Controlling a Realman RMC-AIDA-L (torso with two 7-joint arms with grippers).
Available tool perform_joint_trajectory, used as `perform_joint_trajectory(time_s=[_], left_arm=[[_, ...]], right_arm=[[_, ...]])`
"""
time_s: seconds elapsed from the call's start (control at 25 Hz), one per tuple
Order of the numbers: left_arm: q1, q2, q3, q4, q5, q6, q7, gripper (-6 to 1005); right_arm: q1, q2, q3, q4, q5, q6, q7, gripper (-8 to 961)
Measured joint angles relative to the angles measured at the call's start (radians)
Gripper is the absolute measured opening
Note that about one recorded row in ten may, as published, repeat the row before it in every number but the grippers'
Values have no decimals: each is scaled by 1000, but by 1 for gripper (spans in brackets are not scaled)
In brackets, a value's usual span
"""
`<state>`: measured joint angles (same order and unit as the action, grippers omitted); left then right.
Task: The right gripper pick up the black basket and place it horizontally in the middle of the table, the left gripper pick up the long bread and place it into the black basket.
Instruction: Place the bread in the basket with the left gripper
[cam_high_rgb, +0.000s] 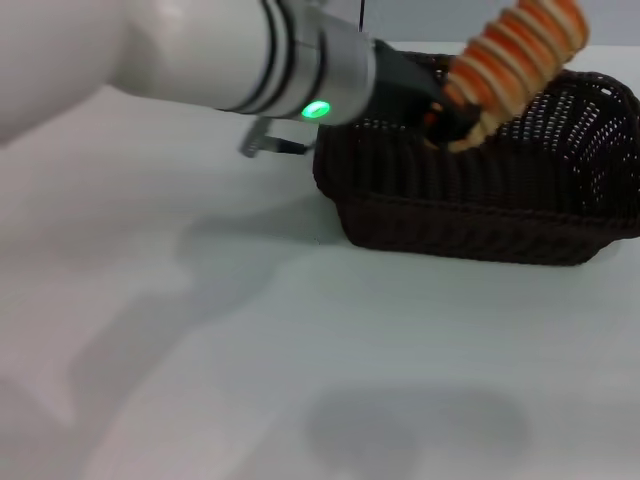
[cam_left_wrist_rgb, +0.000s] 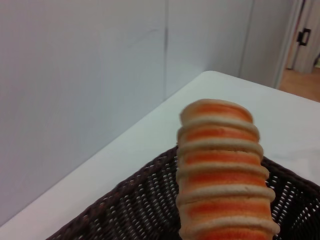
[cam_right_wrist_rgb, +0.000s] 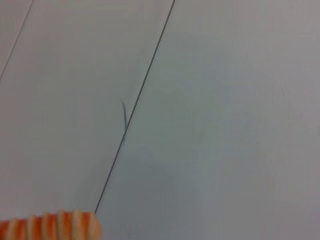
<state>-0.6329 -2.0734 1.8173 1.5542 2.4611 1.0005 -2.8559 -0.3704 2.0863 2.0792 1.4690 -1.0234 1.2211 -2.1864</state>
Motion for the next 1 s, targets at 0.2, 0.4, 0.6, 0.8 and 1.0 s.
perform_joint_trajectory(time_s=[0.2,0.4,0.6,0.8,1.0], left_arm=[[-106,-1,16,-179,-44,-75,13,367],[-137,1,18,-244,-78,-131,56,328],[-98,2,19,-219,-101,-167,92,301],[-83,4,11,-218,-109,-170,97,393],[-74,3,10,-218,-110,-176,100,569]], right_arm=[[0,0,-4,-3,-1,1,-3,278],[-8,1,-4,-2,-2,1,-3,279],[-8,1,-4,-2,-3,1,-1,279],[-2,1,-7,1,-3,1,-1,280],[-1,0,-13,2,-3,-1,0,280]])
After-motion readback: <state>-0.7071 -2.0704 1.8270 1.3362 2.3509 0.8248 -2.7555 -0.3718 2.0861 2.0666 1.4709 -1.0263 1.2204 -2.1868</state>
